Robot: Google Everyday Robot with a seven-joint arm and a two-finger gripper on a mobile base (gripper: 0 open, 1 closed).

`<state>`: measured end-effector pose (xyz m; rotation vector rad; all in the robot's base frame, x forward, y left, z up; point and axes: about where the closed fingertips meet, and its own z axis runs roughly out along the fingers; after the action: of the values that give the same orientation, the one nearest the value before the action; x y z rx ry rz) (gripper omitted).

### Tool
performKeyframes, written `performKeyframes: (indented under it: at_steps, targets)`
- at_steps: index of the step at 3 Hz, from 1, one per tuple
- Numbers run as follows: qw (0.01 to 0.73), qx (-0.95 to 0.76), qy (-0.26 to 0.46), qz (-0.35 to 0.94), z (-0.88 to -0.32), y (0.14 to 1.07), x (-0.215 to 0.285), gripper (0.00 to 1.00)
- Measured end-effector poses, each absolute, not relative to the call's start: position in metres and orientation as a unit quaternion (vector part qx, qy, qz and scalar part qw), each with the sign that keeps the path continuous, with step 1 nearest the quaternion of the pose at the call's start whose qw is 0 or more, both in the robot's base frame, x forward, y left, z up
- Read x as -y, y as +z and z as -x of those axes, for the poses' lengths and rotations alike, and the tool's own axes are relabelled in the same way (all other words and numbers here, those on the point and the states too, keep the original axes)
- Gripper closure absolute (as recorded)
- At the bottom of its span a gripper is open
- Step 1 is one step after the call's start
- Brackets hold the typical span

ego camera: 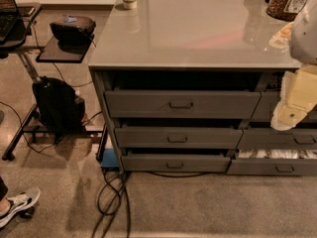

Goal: Open bottom drawer

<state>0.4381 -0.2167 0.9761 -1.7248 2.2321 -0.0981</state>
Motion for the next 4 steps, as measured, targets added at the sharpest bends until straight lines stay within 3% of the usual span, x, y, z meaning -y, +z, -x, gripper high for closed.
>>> performKeyframes:
  at_steps: [2, 3, 4]
  targets:
    - [0.147, -0.764, -0.042, 0.627, -0.428, 0.960, 0.203, 0.00]
    - [0.144, -0.740, -0.013, 0.656, -0.406, 0.902, 0.179, 0.00]
    - [0.158, -0.749, 0.063, 0.641, -0.385, 0.824, 0.141, 0.00]
